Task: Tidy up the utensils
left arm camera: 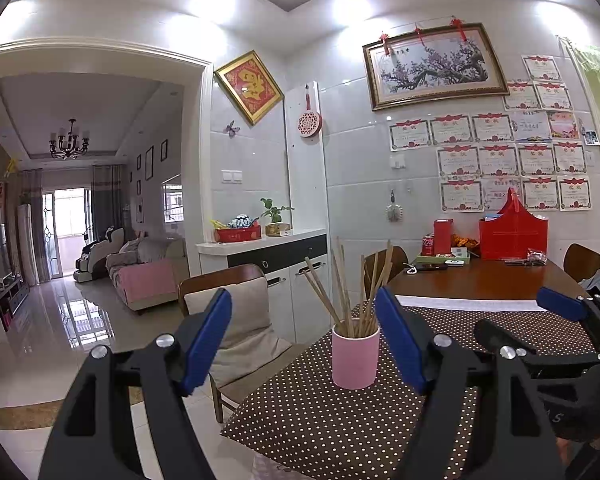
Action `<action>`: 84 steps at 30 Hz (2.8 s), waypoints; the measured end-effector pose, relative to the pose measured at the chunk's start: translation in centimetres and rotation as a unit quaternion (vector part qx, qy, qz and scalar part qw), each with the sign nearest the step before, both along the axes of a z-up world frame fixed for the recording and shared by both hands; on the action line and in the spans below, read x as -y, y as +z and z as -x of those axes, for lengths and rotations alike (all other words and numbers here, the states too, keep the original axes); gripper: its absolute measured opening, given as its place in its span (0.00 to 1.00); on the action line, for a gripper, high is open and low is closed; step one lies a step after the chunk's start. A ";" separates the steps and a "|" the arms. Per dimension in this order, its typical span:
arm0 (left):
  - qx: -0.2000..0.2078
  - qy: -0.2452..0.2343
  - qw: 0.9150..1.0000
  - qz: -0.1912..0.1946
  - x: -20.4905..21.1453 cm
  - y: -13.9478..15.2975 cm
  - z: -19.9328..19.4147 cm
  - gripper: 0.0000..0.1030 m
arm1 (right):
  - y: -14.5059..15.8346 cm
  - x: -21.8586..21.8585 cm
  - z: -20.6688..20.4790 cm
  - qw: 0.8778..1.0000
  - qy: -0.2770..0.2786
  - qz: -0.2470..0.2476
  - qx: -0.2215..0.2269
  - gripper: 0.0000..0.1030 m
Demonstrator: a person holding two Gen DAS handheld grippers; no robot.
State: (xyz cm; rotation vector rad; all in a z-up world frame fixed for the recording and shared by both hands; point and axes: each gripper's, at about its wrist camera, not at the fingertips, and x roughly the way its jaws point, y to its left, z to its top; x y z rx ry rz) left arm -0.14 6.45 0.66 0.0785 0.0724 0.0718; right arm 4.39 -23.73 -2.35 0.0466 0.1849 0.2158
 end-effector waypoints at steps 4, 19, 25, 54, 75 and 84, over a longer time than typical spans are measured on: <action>-0.001 0.000 1.000 -0.001 0.0 -0.2 -0.1 0.71 | 0.0 -0.1 0.0 1.000 0.001 0.001 -0.001 0.87; -0.004 0.000 1.000 -0.005 -0.1 -0.6 -0.3 0.71 | -0.1 -0.1 -0.5 1.000 0.000 0.003 -0.006 0.87; -0.005 0.001 1.000 -0.005 -0.1 -0.6 -0.4 0.71 | -0.1 0.3 -0.6 1.000 -0.001 0.002 -0.011 0.87; -0.077 0.025 0.997 -0.007 -2.0 -3.9 -3.6 0.71 | -2.4 1.9 -6.2 0.996 -0.026 0.030 -0.076 0.90; -0.163 0.095 0.982 0.019 -9.3 -7.9 -11.4 0.71 | -15.5 17.8 -23.9 0.916 -0.186 0.047 -0.352 0.90; -0.170 0.086 0.981 0.031 -9.7 -8.2 -13.9 0.71 | -16.1 19.1 -26.3 0.912 -0.161 0.027 -0.377 0.94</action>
